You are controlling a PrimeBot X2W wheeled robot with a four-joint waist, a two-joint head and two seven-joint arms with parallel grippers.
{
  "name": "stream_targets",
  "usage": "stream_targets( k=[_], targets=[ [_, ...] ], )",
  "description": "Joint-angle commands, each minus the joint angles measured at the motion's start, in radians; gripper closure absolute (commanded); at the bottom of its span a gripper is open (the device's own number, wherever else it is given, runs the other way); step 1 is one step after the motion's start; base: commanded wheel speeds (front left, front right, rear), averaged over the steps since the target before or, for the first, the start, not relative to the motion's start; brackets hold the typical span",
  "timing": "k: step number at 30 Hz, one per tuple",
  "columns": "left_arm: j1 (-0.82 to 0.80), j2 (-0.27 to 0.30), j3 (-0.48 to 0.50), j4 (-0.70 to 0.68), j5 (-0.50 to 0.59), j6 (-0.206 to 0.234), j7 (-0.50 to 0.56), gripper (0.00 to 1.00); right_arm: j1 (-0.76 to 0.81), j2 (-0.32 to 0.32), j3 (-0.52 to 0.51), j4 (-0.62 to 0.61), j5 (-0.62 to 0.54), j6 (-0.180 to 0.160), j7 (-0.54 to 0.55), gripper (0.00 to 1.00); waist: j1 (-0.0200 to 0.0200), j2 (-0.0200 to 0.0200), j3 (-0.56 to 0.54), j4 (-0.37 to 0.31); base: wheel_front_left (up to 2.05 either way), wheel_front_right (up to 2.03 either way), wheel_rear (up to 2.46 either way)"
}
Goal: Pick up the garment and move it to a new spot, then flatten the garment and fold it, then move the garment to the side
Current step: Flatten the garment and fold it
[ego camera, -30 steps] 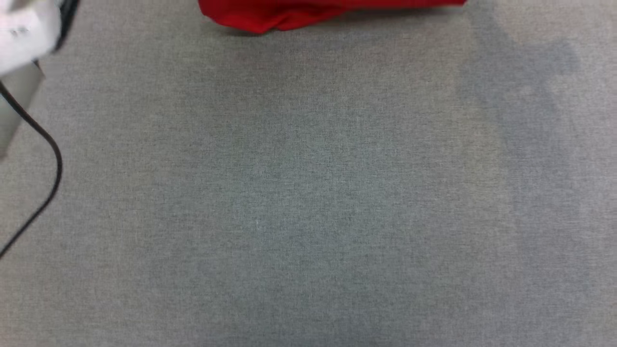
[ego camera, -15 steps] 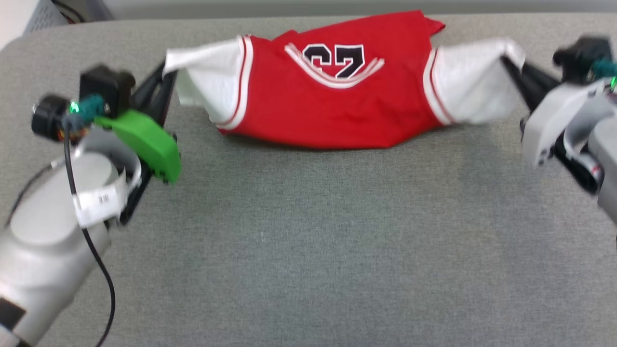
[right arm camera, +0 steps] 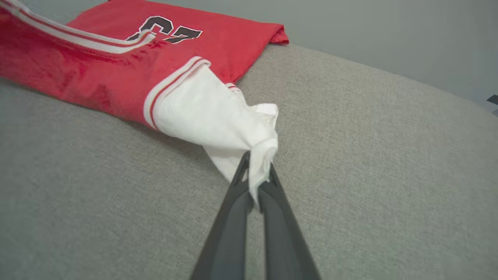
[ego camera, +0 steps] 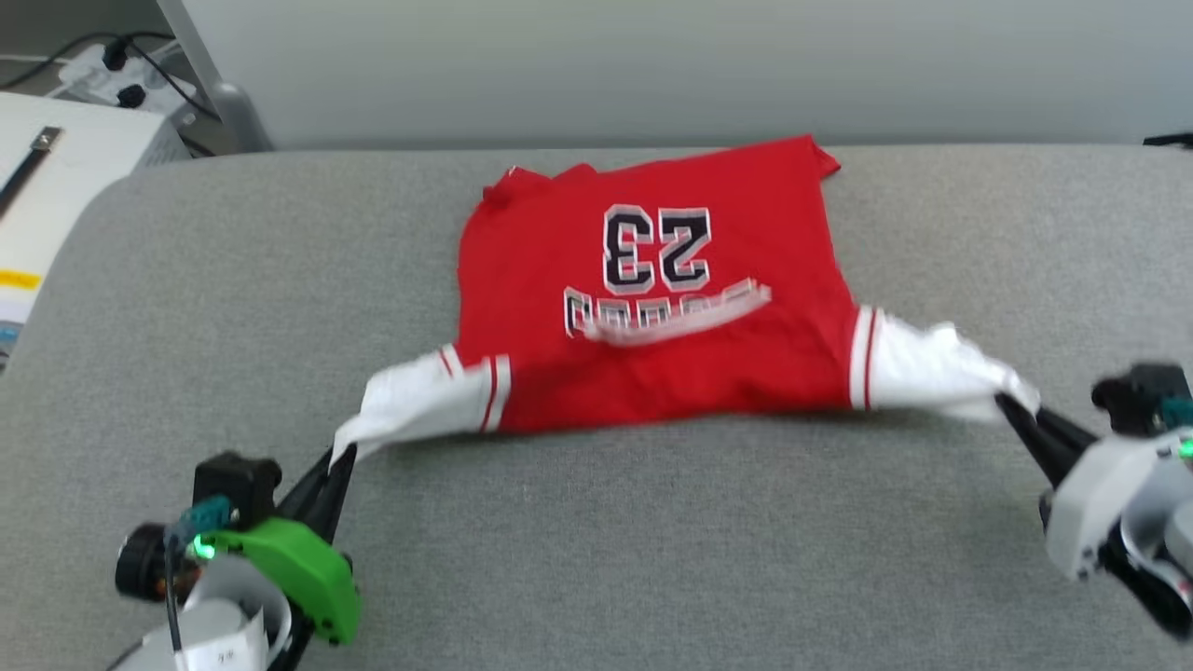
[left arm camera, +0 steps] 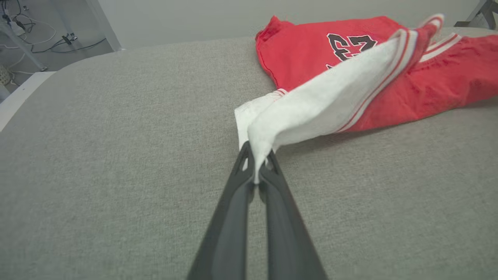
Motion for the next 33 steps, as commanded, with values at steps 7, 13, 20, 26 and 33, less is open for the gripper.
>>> stream_targets(
  k=[7, 13, 20, 26, 33],
  targets=[
    [0.211, -0.033, 0.081, 0.008, 0.019, 0.013, -0.006, 1.00, 0.272, -0.022, -0.128, -0.009, -0.018, -0.001, -0.009, 1.00, 0.0001, 0.0000, -0.096, 0.008, 0.00, 0.00, 0.00],
    [0.336, -0.067, 0.138, 0.007, 0.042, 0.018, -0.006, 1.00, 0.458, 0.001, -0.262, -0.023, -0.057, -0.001, -0.009, 1.00, 0.0001, 0.0000, -0.121, 0.011, 0.00, 0.00, 0.00],
    [0.390, -0.105, 0.180, 0.006, 0.084, 0.004, -0.006, 1.00, 0.566, 0.029, -0.385, -0.052, -0.120, -0.001, 0.006, 1.00, 0.0001, 0.0000, -0.109, 0.014, 0.00, 0.00, 0.00],
    [0.365, -0.129, 0.197, 0.009, 0.121, -0.010, -0.006, 1.00, 0.566, 0.049, -0.479, -0.106, -0.191, -0.001, 0.055, 0.00, 0.0001, 0.0000, -0.088, 0.019, 0.00, 0.00, 0.00],
    [0.338, -0.179, 0.216, -0.004, 0.165, -0.010, -0.006, 1.00, 0.502, 0.016, -0.643, -0.202, -0.265, -0.001, 0.091, 0.00, 0.0001, 0.0000, -0.055, 0.029, 0.00, 0.00, 0.00]
  ],
)
